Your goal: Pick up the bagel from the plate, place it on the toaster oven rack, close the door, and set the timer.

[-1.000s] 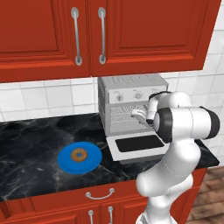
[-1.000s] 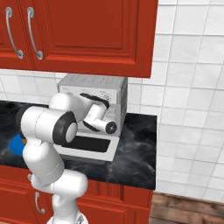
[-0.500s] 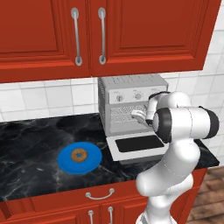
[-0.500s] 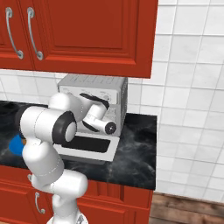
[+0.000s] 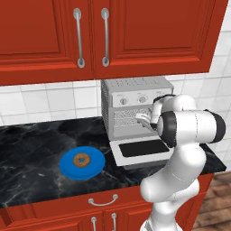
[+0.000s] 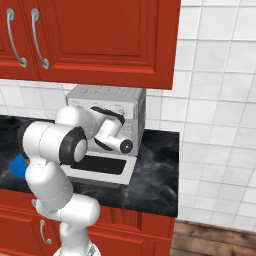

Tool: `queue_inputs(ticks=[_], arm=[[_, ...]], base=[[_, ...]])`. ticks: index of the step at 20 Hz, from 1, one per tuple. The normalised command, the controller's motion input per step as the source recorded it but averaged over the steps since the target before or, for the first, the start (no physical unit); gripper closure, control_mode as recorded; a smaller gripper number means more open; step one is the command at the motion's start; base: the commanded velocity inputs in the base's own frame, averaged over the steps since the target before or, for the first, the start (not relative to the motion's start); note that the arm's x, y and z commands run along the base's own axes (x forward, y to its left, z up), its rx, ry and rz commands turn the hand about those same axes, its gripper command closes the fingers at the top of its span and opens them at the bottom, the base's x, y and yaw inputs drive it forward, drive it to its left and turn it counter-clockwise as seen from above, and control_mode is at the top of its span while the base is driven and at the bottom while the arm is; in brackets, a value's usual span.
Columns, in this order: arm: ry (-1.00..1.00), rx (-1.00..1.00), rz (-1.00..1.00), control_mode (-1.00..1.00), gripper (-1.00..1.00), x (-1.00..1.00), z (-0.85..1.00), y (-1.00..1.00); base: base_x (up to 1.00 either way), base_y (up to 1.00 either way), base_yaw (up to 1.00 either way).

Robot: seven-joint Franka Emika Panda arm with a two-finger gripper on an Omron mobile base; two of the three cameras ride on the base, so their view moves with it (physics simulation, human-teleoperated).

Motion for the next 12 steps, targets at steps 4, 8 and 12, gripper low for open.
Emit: queue_inputs(ticks=[4, 8, 12], arm=[[0.14, 0.03, 0.00, -1.00, 1.00, -0.38, -0.81, -0.23], [0.17, 0.00, 0.00, -1.00, 1.00, -0.54, -0.91, -0.21], [0.17, 0.00, 0.00, -1.00, 1.00, -0.69, -1.00, -0.19]], base=[[0.00, 0.00, 0.00], [0.00, 0.00, 0.00], [0.00, 0.00, 0.00]])
